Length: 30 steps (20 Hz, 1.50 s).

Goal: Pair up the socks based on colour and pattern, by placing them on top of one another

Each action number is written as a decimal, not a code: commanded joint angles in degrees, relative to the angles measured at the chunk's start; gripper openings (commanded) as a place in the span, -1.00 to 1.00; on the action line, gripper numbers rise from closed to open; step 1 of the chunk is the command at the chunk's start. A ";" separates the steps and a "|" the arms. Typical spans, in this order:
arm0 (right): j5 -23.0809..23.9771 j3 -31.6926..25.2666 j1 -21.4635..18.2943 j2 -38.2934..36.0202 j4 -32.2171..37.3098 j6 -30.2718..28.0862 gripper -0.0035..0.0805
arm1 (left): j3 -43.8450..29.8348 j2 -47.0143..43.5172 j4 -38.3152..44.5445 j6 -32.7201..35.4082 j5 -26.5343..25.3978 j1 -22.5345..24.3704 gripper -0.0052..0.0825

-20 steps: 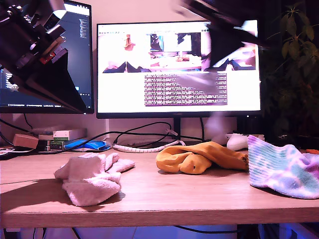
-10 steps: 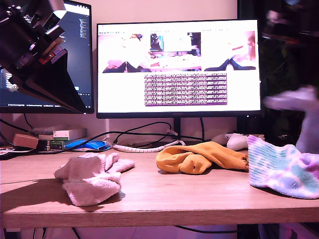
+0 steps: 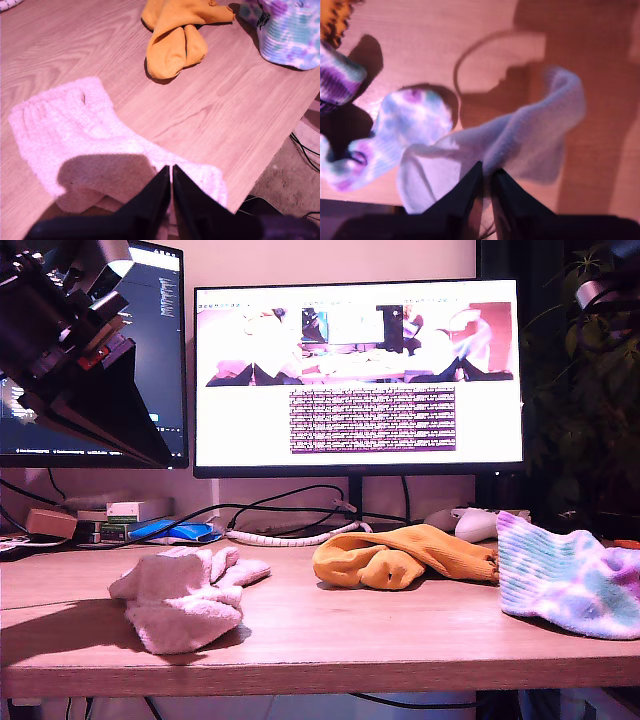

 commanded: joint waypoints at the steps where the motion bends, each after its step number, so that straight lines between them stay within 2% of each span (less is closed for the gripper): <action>1: 0.11 -0.70 0.22 3.76 -1.64 -2.29 -0.95 | -1.44 -0.39 0.11 0.26 0.02 -0.02 -0.93; 5: 0.11 -0.76 0.20 5.68 -4.13 -2.03 -0.95 | -1.44 -0.39 0.09 0.28 0.02 -0.02 -0.93; 9: -1.05 -0.76 1.07 5.73 5.01 7.10 -0.95 | -1.44 -0.39 0.22 0.31 0.02 -0.02 -0.93; 11: -1.66 -0.76 2.97 5.84 8.07 8.09 -0.95 | -1.44 -0.39 0.17 0.28 0.02 -0.02 -0.93; 14: -2.82 -0.76 5.75 6.40 12.87 12.50 -0.95 | -1.46 -0.39 0.15 0.26 0.02 -0.02 -0.93; 16: -4.07 -0.76 7.45 7.15 14.71 12.66 -0.92 | -1.44 -0.39 0.15 0.26 0.02 -0.02 -0.93; 19: 1.95 -0.76 9.07 7.52 15.02 11.47 -0.51 | -1.44 -0.39 0.07 0.24 0.02 -0.02 -0.93; 22: 9.68 -0.76 9.16 7.52 13.44 9.20 -0.49 | -1.44 -0.39 0.17 0.22 0.02 -0.04 -0.93; 23: 10.01 -0.76 9.16 7.52 12.98 9.25 -0.48 | -1.44 -0.39 0.22 0.24 0.04 -0.04 -0.93; 26: 9.40 -0.70 9.62 7.32 12.61 9.88 -0.35 | -1.44 -0.37 2.43 0.24 0.09 -0.04 -0.93; 30: 0.92 -0.68 11.37 6.64 13.14 9.81 -0.37 | -1.44 0.04 8.83 0.22 0.33 -0.07 -0.93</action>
